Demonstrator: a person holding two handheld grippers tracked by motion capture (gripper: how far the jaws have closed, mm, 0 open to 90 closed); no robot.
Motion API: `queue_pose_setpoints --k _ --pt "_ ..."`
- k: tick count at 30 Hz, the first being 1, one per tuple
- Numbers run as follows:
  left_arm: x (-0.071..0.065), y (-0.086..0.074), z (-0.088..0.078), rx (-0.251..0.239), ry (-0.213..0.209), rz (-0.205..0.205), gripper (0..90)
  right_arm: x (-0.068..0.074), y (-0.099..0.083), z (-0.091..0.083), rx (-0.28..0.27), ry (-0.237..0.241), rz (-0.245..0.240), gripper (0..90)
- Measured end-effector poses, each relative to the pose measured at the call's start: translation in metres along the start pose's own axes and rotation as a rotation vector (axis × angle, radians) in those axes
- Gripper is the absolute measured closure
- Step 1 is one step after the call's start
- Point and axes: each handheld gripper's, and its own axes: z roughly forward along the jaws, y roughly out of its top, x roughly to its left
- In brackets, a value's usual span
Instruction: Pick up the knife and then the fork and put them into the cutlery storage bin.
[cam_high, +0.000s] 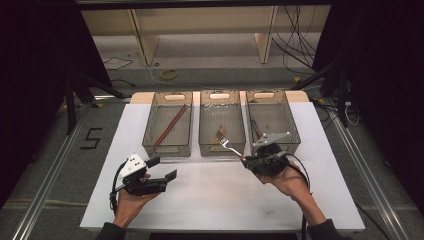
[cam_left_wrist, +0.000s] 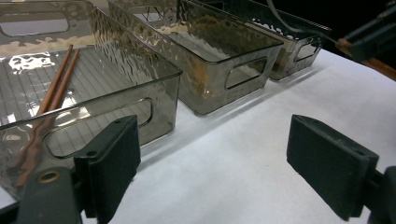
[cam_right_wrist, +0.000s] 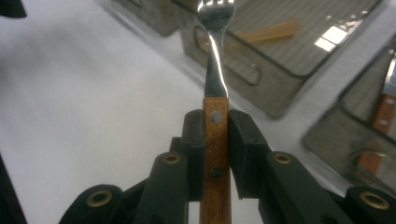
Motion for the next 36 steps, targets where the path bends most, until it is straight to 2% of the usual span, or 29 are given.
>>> queue_pose_setpoints --k 10,18,36 --pt "0.0 -0.001 0.001 0.005 -0.003 -0.003 16.8 -0.039 0.01 -0.016 -0.062 -0.058 0.082 77.9" --pt "0.0 -0.001 0.002 0.006 -0.002 -0.006 16.8 -0.069 0.013 -0.019 -0.08 -0.099 0.146 77.9" --pt "0.001 -0.001 0.002 0.004 -0.003 -0.006 16.8 -0.119 0.042 -0.01 -0.02 -0.2 0.24 77.8"
